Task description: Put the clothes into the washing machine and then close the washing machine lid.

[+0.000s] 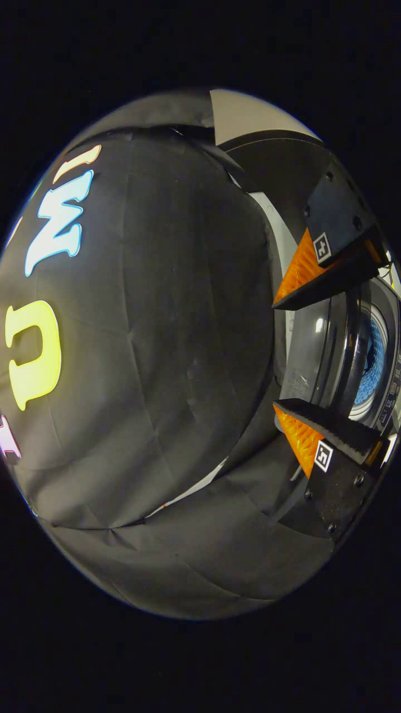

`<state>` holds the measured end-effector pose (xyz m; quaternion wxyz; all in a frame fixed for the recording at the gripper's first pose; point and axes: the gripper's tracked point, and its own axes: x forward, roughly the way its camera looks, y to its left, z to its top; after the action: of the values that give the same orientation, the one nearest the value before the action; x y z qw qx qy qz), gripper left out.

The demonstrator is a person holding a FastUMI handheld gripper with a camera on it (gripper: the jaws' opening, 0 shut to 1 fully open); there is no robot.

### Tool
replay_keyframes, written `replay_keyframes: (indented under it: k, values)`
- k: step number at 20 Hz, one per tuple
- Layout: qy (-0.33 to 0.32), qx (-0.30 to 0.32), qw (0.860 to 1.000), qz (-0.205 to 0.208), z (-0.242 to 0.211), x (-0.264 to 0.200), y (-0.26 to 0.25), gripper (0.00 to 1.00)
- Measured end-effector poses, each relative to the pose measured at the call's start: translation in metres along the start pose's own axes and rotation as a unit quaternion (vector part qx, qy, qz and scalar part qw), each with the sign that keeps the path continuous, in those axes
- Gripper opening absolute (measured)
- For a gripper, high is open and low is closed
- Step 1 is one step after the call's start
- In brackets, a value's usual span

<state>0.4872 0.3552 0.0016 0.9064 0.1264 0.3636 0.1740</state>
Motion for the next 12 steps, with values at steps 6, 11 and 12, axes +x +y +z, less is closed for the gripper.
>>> replay_keyframes:
  k: [6,11,12]
  values:
    - [-0.039,-0.009,0.999,-0.004,0.0082,0.0040,-0.0016,0.99]
    - [-0.052,-0.007,0.999,-0.007,0.0062,0.0047,-0.0018,0.99]
    - [-0.048,-0.003,0.999,-0.004,0.0048,0.0061,-0.0006,0.99]
